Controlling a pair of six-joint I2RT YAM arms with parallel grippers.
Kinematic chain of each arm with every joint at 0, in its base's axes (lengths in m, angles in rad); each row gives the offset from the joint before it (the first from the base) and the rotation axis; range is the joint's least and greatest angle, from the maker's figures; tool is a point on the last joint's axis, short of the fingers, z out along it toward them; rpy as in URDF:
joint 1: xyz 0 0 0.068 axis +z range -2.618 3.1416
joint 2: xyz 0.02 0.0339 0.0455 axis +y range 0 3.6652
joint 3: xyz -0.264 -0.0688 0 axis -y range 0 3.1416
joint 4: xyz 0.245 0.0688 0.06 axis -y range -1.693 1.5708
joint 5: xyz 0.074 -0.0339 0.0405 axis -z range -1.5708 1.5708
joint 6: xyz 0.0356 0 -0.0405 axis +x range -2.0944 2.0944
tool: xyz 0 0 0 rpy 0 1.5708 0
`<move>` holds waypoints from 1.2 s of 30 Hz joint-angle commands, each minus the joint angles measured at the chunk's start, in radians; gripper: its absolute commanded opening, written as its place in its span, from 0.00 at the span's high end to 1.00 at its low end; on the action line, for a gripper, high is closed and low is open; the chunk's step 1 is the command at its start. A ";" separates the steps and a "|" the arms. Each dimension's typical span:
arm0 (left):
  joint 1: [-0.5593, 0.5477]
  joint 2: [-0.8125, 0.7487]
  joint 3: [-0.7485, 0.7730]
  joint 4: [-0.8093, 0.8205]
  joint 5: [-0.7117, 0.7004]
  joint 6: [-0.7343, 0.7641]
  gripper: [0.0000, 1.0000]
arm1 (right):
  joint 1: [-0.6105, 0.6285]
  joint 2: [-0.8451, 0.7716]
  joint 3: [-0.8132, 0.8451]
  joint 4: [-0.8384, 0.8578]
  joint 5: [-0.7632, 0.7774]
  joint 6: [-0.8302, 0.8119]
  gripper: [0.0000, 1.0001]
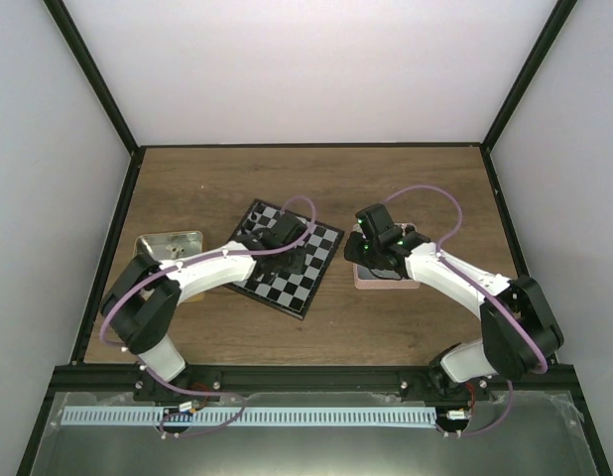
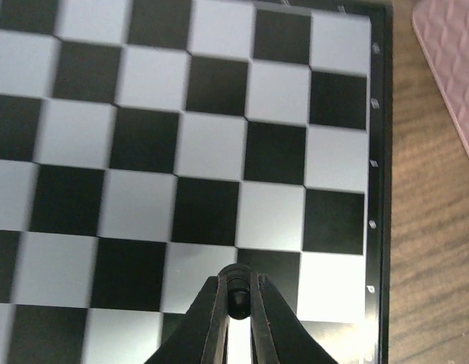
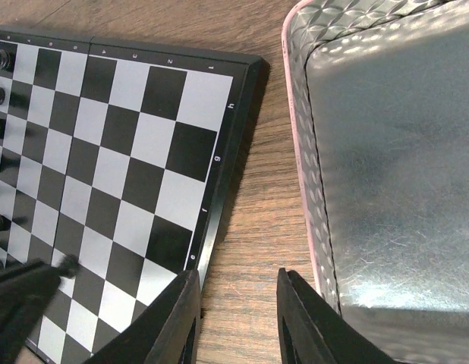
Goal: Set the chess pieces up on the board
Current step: Pick up the chess piece from the chessboard, then place the chess piece on the chessboard.
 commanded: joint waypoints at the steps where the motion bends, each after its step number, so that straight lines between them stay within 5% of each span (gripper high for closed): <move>1: 0.037 -0.065 -0.013 0.012 -0.122 -0.028 0.92 | -0.007 -0.021 0.004 0.018 0.020 -0.002 0.71; 14: 0.235 -0.100 -0.082 0.004 -0.116 -0.075 0.91 | -0.007 -0.025 -0.012 0.023 0.015 0.002 0.71; 36: 0.314 0.002 -0.058 0.029 -0.099 -0.079 0.90 | -0.007 -0.020 -0.018 0.027 -0.001 0.002 0.71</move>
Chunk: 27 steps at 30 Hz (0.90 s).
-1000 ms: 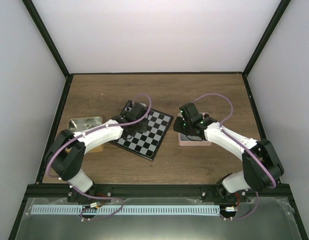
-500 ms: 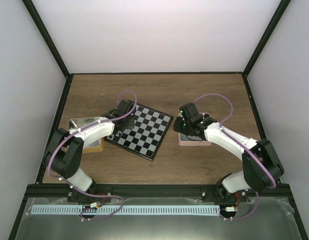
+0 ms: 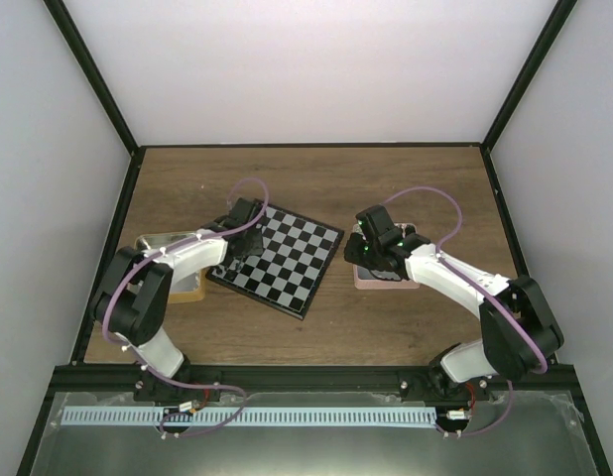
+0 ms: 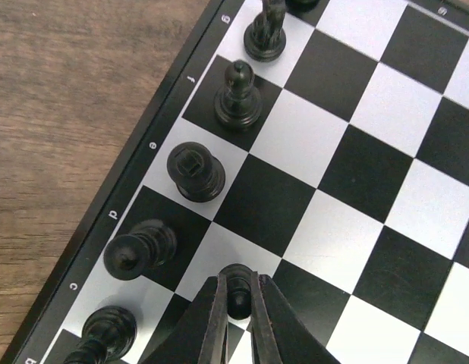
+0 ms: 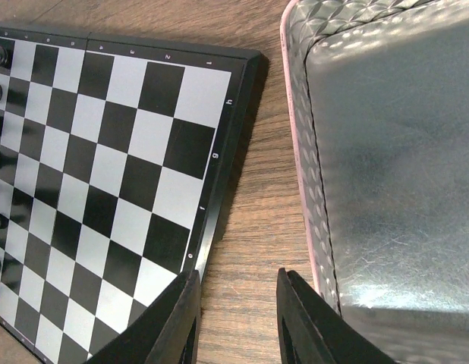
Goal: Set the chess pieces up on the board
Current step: Place the chess piece on the chessboard.
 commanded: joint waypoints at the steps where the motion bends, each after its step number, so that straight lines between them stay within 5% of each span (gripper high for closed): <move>1: 0.006 0.034 0.018 0.014 0.007 -0.005 0.89 | -0.007 -0.020 -0.003 0.007 0.004 0.001 0.71; 27: 0.006 -0.115 0.080 -0.051 0.048 0.017 0.77 | -0.095 -0.056 0.012 -0.037 0.128 -0.034 0.70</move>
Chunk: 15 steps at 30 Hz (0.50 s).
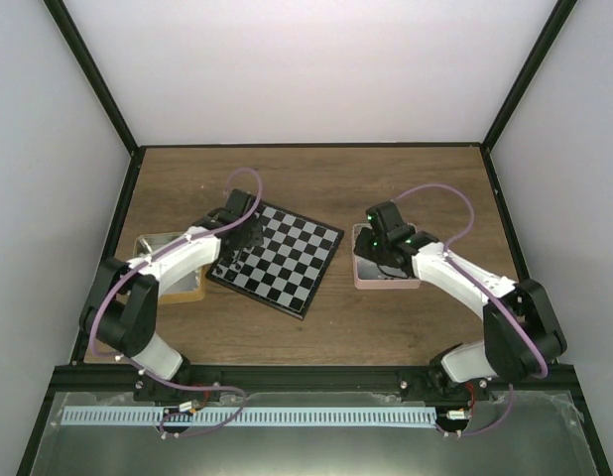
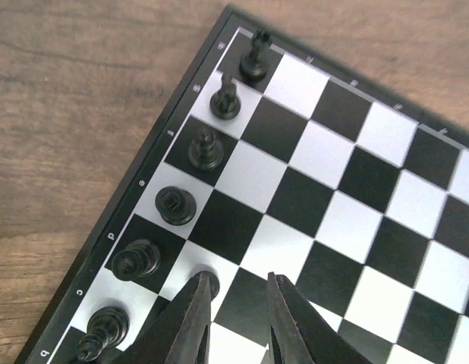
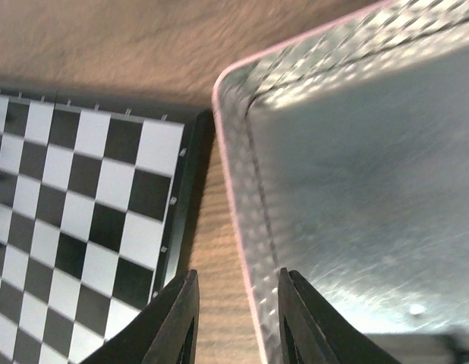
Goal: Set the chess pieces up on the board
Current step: Place the chess piece on the chessboard, then pick up the chess piece from the storage box.
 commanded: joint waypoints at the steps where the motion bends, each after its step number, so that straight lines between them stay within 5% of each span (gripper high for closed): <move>1: 0.004 -0.083 0.028 0.004 0.030 0.030 0.76 | -0.072 -0.047 0.012 -0.032 0.096 -0.020 0.69; 7: 0.003 -0.179 0.001 0.081 0.141 0.065 0.76 | -0.181 -0.021 -0.016 -0.008 0.214 -0.049 0.70; 15: 0.003 -0.249 -0.028 0.147 0.246 0.077 0.75 | -0.332 0.113 0.015 0.125 0.104 -0.210 0.75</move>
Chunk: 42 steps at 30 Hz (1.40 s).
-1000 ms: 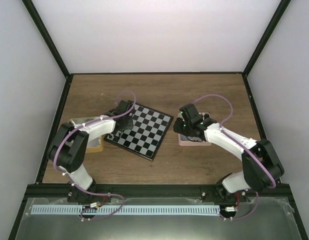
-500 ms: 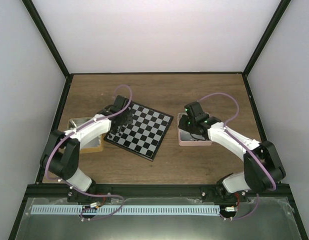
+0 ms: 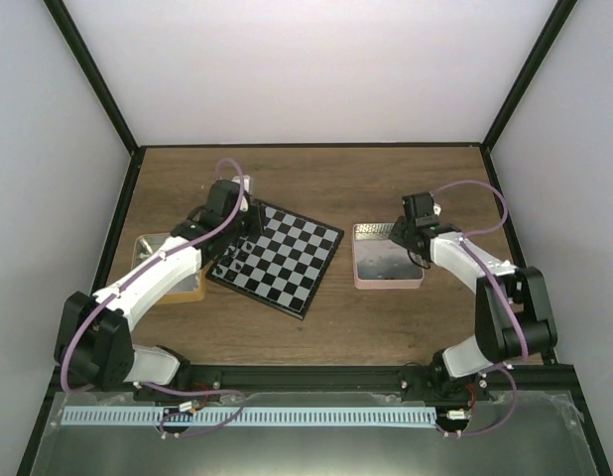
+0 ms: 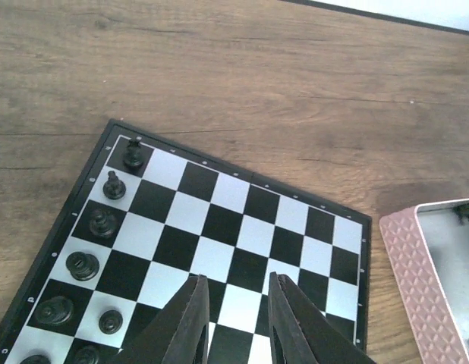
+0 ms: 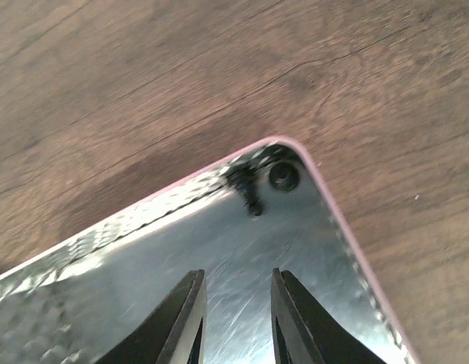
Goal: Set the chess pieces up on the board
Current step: Pick up the chess piece from the storage box.
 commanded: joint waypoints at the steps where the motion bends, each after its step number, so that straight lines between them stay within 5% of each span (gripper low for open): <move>1: 0.003 -0.040 -0.029 0.061 0.075 0.020 0.75 | -0.061 0.086 0.031 0.088 -0.032 -0.105 0.75; 26: 0.002 -0.049 -0.067 0.091 0.100 0.022 0.72 | -0.105 0.307 0.119 0.154 -0.071 -0.200 0.79; 32: 0.002 -0.049 -0.067 0.093 0.097 0.020 0.72 | -0.105 0.322 0.125 0.154 -0.080 -0.218 0.94; 38: 0.003 -0.058 -0.069 0.096 0.085 0.013 0.72 | -0.105 0.242 0.099 0.114 -0.157 -0.196 0.99; 42: 0.004 -0.072 -0.082 0.112 0.073 0.000 0.72 | -0.104 0.155 0.078 0.039 -0.339 -0.129 0.99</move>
